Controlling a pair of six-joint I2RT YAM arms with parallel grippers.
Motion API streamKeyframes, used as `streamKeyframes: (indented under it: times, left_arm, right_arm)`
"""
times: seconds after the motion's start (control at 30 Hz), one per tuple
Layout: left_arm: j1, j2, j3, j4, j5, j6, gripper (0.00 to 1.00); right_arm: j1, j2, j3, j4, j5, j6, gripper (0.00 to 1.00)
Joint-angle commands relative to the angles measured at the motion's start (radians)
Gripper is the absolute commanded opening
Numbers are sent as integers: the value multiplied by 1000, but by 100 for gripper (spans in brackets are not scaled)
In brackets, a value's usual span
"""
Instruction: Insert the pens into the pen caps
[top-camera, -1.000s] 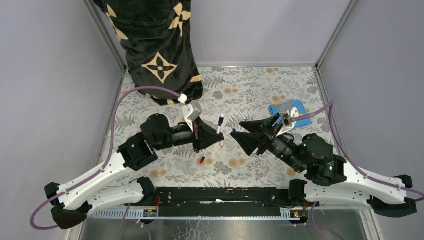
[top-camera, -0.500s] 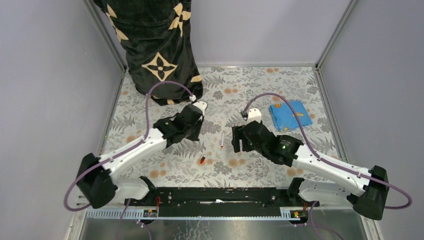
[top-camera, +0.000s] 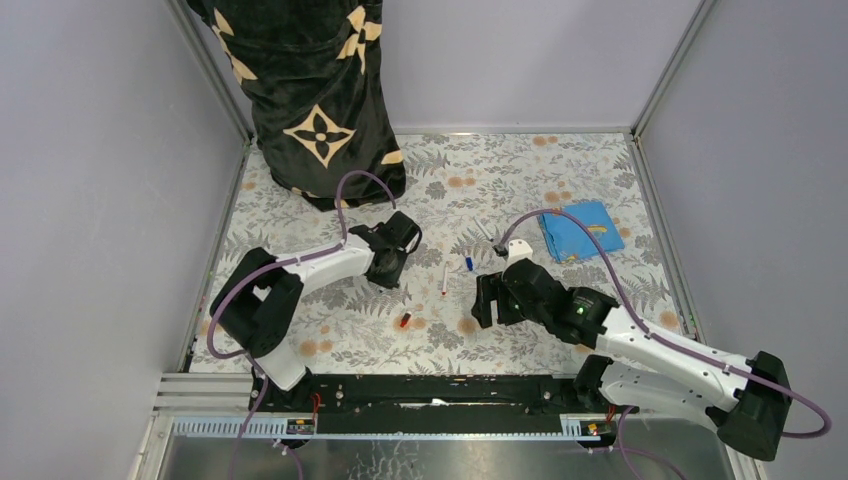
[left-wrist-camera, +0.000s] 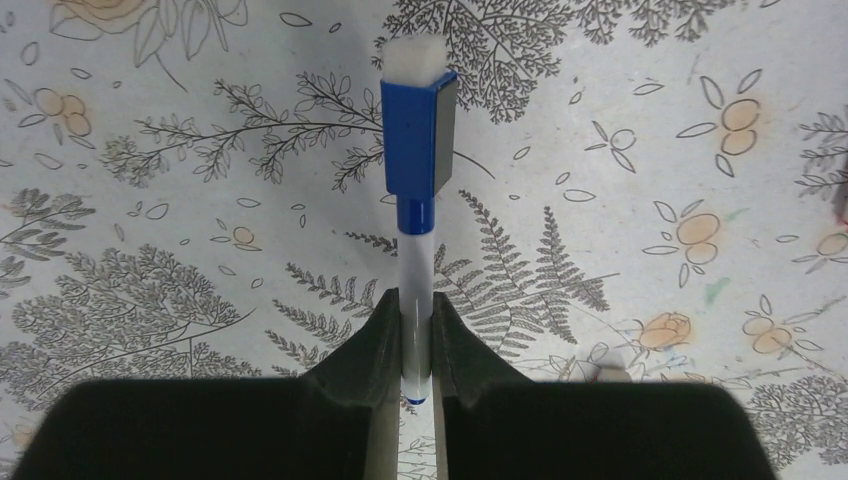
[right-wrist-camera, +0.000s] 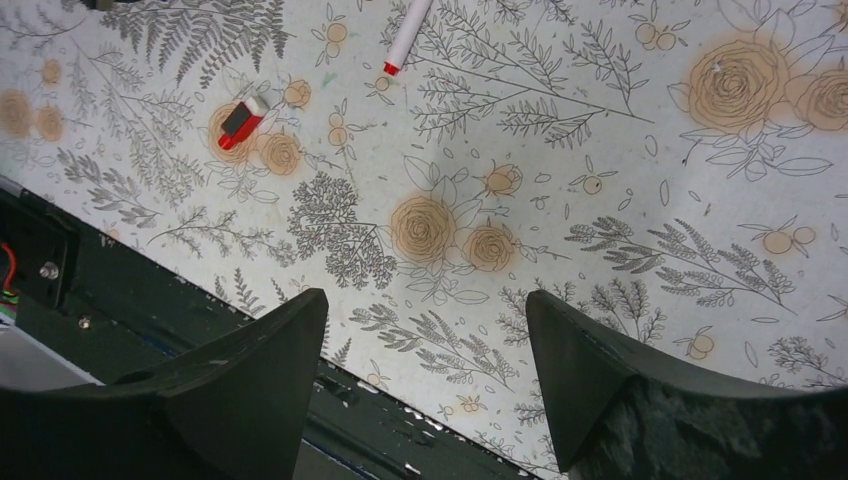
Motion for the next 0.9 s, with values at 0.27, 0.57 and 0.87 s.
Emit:
streamKeyframes:
  times: [0.27, 0.57, 0.87]
  left_arm:
    - [38, 20, -14, 85, 77, 5, 27]
    - [40, -66, -1, 66, 98, 14, 36]
    - [50, -355, -4, 61, 88, 13, 50]
  right_arm:
    - [-6, -104, -60, 41, -87, 27, 81]
    - [-6, -113, -26, 11, -7, 33, 81]
    - [-20, 29, 123, -42, 122, -8, 82]
